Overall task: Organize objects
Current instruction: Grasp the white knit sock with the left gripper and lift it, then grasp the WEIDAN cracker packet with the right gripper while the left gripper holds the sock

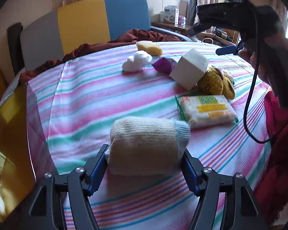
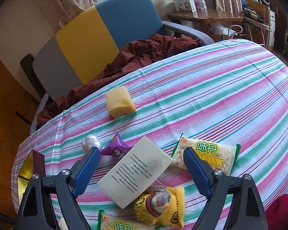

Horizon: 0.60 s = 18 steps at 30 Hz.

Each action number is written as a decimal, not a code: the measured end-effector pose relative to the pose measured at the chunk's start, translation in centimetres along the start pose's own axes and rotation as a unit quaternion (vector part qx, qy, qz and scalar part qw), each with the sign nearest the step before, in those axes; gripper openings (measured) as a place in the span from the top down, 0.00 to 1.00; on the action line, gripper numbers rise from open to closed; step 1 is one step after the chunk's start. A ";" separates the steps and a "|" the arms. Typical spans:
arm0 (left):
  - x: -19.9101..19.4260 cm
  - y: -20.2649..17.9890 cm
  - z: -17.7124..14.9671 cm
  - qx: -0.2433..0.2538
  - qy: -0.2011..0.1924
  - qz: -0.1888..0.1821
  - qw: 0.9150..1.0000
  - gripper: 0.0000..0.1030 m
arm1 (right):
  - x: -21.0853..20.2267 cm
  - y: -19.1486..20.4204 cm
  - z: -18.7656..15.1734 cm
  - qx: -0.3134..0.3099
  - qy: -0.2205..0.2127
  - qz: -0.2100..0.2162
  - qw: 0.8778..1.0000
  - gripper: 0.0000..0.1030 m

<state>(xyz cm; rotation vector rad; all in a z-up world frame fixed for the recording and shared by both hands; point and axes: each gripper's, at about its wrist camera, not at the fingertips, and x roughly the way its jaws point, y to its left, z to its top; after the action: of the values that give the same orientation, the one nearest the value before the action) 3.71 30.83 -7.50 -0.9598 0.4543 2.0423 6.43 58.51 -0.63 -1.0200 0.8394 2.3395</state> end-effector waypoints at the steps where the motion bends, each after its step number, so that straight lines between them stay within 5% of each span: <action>1: -0.1 0.1 -0.2 -0.003 -0.001 -0.001 1.000 0.31 | -0.1 0.2 -0.1 -0.003 0.000 0.006 1.000 0.13; 5: -0.3 0.2 -0.5 -0.001 0.000 0.000 1.000 0.31 | -0.2 1.7 -1.0 -0.025 0.036 0.044 0.998 0.13; 9: -0.6 0.6 -0.7 -0.005 -0.002 -0.003 1.000 0.31 | -0.9 5.6 -2.6 -0.126 0.088 0.066 0.986 0.13; 18: -1.7 1.6 -2.0 -0.013 0.001 -0.014 1.000 0.31 | 2.6 10.1 -8.6 -0.343 0.245 0.011 0.907 0.13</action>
<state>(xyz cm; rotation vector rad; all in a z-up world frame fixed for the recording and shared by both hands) 4.00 27.78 -7.51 -0.9798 0.4135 2.0261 2.93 45.86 -3.74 -1.9478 0.1406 2.4760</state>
